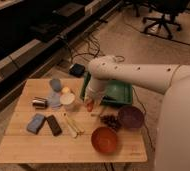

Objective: Place pepper in paper cup

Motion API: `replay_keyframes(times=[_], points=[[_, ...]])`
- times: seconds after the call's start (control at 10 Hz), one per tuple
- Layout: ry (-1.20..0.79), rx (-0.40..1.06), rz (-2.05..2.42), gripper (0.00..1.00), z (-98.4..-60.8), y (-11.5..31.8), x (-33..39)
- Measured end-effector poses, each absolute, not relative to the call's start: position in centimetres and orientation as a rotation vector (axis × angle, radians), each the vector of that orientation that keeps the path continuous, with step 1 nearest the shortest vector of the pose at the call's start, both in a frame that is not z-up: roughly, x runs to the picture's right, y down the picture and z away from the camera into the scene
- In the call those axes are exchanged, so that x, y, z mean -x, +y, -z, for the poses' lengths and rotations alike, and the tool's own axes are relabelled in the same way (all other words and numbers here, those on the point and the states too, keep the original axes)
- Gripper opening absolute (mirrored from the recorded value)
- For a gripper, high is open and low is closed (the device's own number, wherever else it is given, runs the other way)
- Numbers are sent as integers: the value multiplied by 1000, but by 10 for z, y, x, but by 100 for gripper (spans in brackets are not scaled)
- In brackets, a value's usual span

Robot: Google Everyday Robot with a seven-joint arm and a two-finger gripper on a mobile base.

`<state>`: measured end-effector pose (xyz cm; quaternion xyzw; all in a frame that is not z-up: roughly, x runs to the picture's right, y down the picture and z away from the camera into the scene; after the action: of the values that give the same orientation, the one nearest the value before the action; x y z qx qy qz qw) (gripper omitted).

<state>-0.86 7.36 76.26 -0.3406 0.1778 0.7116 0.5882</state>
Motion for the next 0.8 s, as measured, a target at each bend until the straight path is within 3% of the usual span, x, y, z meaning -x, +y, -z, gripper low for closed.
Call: replay_keyframes(times=[0.3,0.8], points=[[400,830,-1646,0,-779,60,15],[510,753,-1564,0,-817,45,16]])
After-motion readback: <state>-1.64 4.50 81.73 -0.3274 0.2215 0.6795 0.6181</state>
